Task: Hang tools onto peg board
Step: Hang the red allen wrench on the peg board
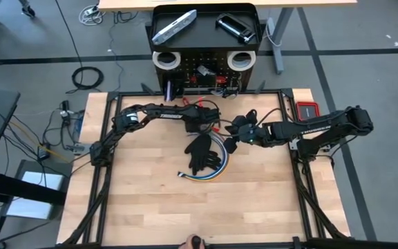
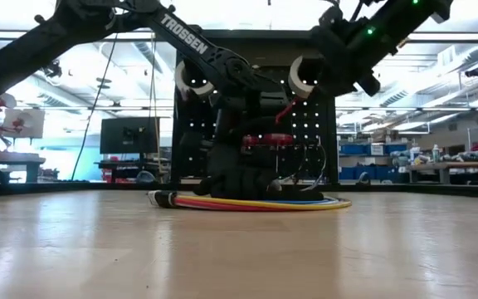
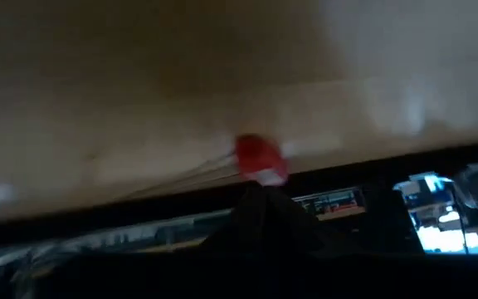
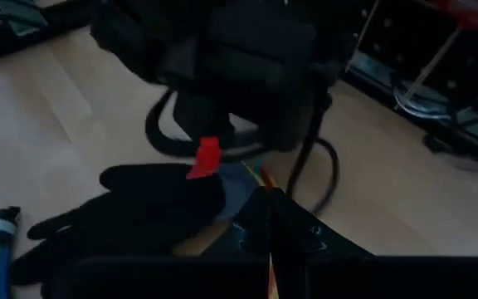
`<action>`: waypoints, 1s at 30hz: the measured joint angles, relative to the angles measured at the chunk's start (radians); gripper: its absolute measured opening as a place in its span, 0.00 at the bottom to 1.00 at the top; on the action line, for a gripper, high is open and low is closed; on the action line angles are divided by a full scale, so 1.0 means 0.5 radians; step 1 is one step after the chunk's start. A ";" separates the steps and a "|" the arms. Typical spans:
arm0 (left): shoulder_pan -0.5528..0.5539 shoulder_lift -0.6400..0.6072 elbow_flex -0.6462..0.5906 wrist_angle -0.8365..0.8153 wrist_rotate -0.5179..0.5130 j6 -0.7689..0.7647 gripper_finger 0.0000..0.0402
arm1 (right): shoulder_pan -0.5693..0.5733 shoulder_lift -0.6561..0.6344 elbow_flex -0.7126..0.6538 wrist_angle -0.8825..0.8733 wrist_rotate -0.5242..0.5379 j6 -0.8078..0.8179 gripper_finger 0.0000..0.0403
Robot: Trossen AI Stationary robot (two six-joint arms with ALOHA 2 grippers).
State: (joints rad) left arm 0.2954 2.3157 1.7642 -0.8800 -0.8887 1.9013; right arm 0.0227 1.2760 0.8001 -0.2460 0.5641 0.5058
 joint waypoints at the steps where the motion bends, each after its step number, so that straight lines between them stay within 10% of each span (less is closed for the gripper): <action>1: 0.007 0.000 0.002 -0.045 0.007 0.023 0.04 | 0.000 -0.011 -0.002 0.001 -0.003 -0.002 0.02; 30: 0.086 -0.006 0.080 0.051 -0.078 1.731 0.04 | -0.009 -0.047 -0.003 0.212 -0.197 0.446 0.02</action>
State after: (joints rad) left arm 0.3386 2.3127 1.8042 -0.8547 -0.9279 2.7667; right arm 0.0181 1.2526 0.7986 -0.1400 0.4654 0.7286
